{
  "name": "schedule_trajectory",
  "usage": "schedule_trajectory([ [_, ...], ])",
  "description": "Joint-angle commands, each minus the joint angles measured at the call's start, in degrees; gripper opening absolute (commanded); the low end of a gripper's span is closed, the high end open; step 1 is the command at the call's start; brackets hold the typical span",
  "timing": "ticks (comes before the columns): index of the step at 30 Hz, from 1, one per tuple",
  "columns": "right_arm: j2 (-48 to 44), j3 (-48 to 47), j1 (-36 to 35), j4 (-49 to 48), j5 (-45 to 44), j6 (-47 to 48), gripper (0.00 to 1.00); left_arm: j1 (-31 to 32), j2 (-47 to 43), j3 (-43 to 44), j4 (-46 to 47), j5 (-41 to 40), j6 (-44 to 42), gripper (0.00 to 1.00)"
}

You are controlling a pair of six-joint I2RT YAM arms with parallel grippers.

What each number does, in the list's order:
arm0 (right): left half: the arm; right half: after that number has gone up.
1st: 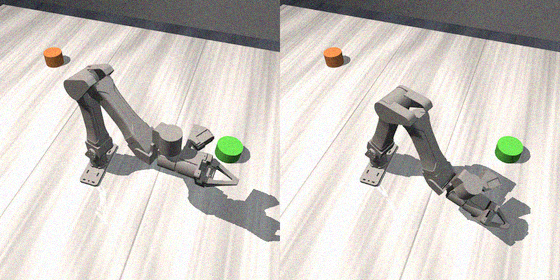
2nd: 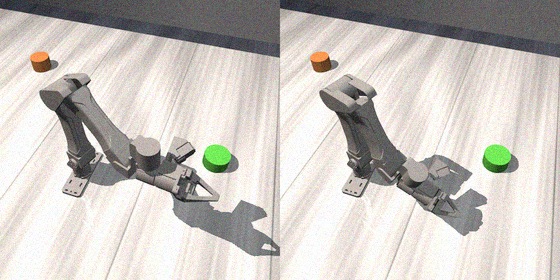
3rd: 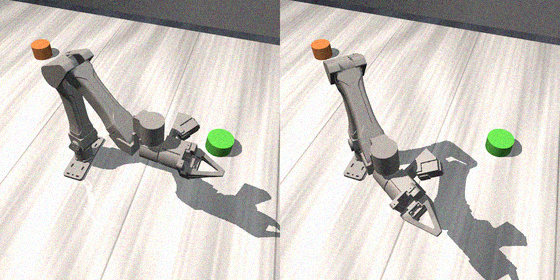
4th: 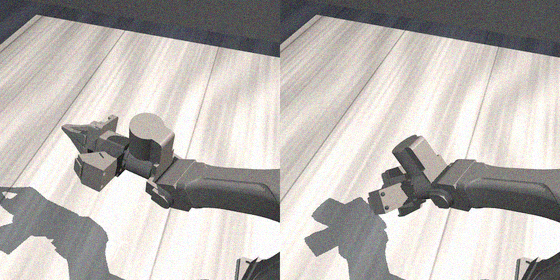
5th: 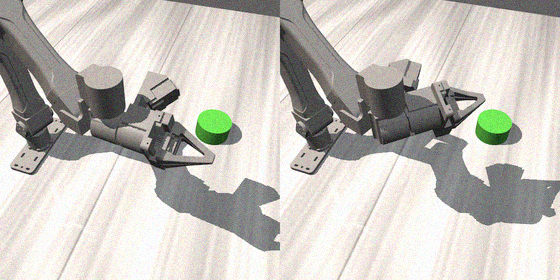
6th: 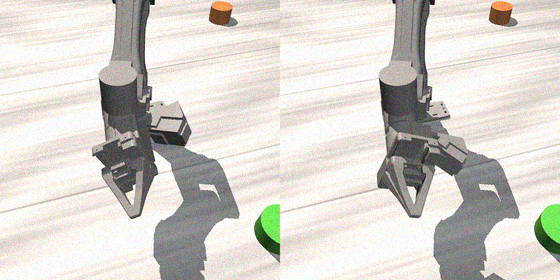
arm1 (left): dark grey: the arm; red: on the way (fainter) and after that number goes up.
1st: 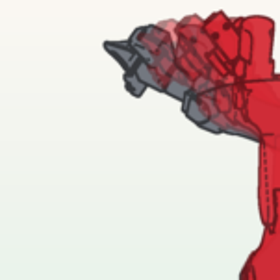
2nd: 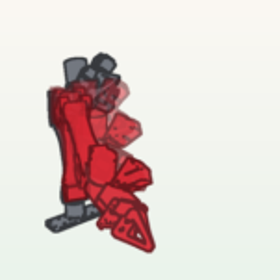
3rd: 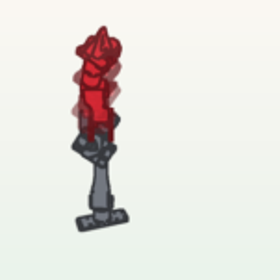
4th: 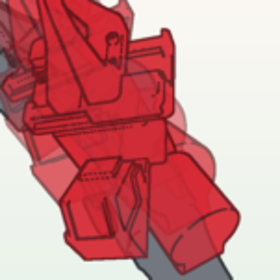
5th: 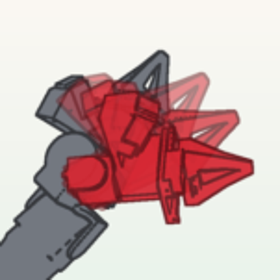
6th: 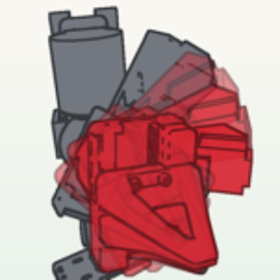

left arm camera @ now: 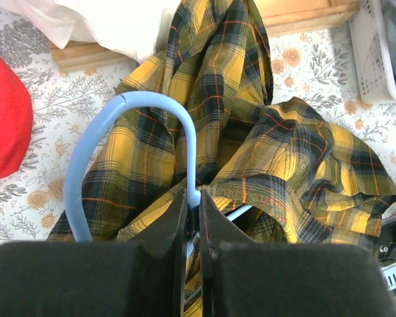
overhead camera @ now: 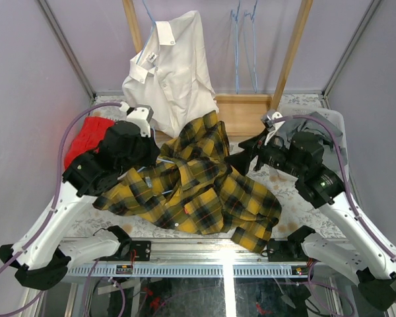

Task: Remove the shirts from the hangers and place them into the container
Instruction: Remove the shirt from the hanger.

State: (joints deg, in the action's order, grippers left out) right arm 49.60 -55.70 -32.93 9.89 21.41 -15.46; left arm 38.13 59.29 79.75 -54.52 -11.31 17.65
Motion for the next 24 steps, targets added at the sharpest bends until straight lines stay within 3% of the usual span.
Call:
schedule_trajectory([
  [1,2.7,0.0,-1.1,-6.8,10.3,-3.9,0.85,-0.4,-2.6,0.7,2.2,-2.5,-0.8,0.0],
  [8,16.4,-7.3,-11.6,2.5,-3.1,3.9,0.79,-0.4,-1.5,0.3,4.2,0.8,0.7,0.0],
  [11,18.2,-6.8,-12.1,1.8,-7.3,4.9,0.51,-0.3,-1.7,0.3,4.5,1.3,1.1,0.0],
  [19,15.2,-1.8,-12.2,-2.4,-6.9,7.3,0.33,-0.4,-3.8,-1.2,4.7,0.7,1.1,0.0],
  [20,15.0,-1.5,-12.1,-3.0,-5.2,7.1,0.34,-0.4,-3.9,-1.2,4.9,1.0,1.1,0.0],
  [22,15.4,-1.4,-12.2,-3.3,-2.1,7.0,0.47,-0.4,-3.8,-1.0,5.1,1.4,1.4,0.0],
  [24,16.3,-2.1,-12.2,-2.5,-1.8,6.7,0.53,-0.4,-3.6,-0.5,5.3,2.3,1.6,0.0],
])
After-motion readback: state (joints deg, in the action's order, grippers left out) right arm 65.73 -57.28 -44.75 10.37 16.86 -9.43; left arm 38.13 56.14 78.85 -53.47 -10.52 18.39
